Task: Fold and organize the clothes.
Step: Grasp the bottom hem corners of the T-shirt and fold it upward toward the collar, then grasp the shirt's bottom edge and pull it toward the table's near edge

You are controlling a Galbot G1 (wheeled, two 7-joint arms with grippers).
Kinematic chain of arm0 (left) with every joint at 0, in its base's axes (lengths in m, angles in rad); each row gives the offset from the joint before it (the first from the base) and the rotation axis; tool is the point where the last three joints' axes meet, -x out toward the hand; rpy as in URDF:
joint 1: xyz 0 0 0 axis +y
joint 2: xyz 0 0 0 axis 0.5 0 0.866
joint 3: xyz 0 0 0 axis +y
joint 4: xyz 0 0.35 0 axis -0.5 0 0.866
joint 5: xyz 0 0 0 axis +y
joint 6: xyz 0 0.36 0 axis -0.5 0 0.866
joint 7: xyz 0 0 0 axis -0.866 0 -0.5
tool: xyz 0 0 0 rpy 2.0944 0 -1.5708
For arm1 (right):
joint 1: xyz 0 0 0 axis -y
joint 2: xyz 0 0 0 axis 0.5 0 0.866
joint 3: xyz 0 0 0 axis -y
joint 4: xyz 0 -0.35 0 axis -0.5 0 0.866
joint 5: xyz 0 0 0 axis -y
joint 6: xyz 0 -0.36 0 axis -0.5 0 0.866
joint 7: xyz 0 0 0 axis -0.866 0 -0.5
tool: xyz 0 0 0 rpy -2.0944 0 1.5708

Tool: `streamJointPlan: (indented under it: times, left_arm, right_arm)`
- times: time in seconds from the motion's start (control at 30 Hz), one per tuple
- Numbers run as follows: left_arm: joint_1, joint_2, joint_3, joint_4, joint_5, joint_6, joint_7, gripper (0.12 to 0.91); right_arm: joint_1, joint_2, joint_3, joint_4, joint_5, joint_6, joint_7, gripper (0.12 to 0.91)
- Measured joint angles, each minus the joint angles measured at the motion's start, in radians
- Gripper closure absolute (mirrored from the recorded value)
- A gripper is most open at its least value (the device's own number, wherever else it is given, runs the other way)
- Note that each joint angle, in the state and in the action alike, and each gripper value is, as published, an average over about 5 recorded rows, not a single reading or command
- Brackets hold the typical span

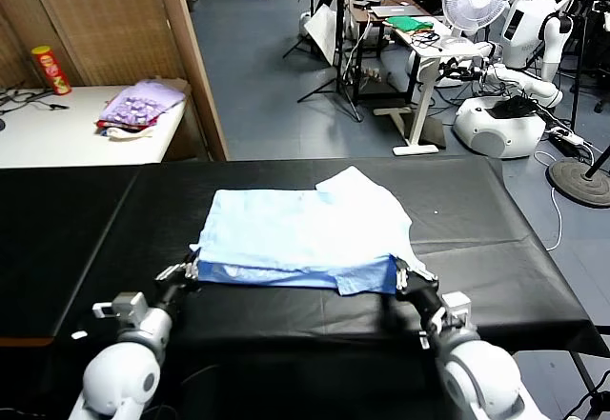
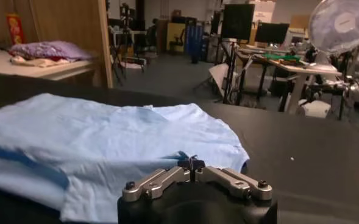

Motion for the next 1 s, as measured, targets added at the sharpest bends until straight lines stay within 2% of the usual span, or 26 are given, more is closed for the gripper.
streamJointPlan:
  times: [0.17, 0.27, 0.33, 0.43, 0.53, 0.63, 0.73, 0.8, 1.0]
  left_arm:
    - [-0.033, -0.003, 0.016, 0.059, 0.044, -0.016, -0.002, 0.904]
    - [-0.048, -0.004, 0.023, 0.084, 0.050, -0.018, -0.004, 0.904]
    - [-0.057, -0.005, 0.027, 0.094, 0.053, -0.017, -0.007, 0.886]
    - [-0.062, -0.004, 0.028, 0.098, 0.055, -0.014, -0.011, 0.775]
    - [-0.053, 0.005, 0.022, 0.090, 0.051, -0.009, -0.011, 0.607]
    - [-0.034, 0.015, 0.011, 0.072, 0.041, -0.001, -0.009, 0.439]
    - [-0.010, 0.022, 0.002, 0.055, 0.027, 0.008, -0.005, 0.297]
    - [0.006, 0.025, -0.002, 0.049, 0.015, 0.014, 0.000, 0.250]
    - [0.030, 0.026, -0.009, 0.048, -0.014, 0.022, 0.009, 0.232]
  right_arm:
    - [0.029, 0.002, -0.008, -0.048, 0.020, 0.003, -0.018, 0.886]
    - [0.019, -0.006, 0.001, -0.036, 0.048, -0.020, -0.014, 0.780]
    - [0.000, -0.014, 0.015, -0.008, 0.063, -0.047, -0.002, 0.664]
    - [-0.045, -0.026, 0.042, 0.052, 0.071, -0.089, 0.018, 0.497]
    - [-0.102, -0.028, 0.076, 0.110, 0.079, -0.111, 0.027, 0.348]
    - [-0.159, -0.023, 0.111, 0.146, 0.090, -0.115, 0.030, 0.256]
    - [-0.199, -0.018, 0.139, 0.156, 0.096, -0.110, 0.031, 0.231]
    - [-0.210, -0.018, 0.148, 0.154, 0.098, -0.103, 0.031, 0.228]
    - [-0.183, -0.028, 0.134, 0.145, 0.095, -0.120, 0.027, 0.227]
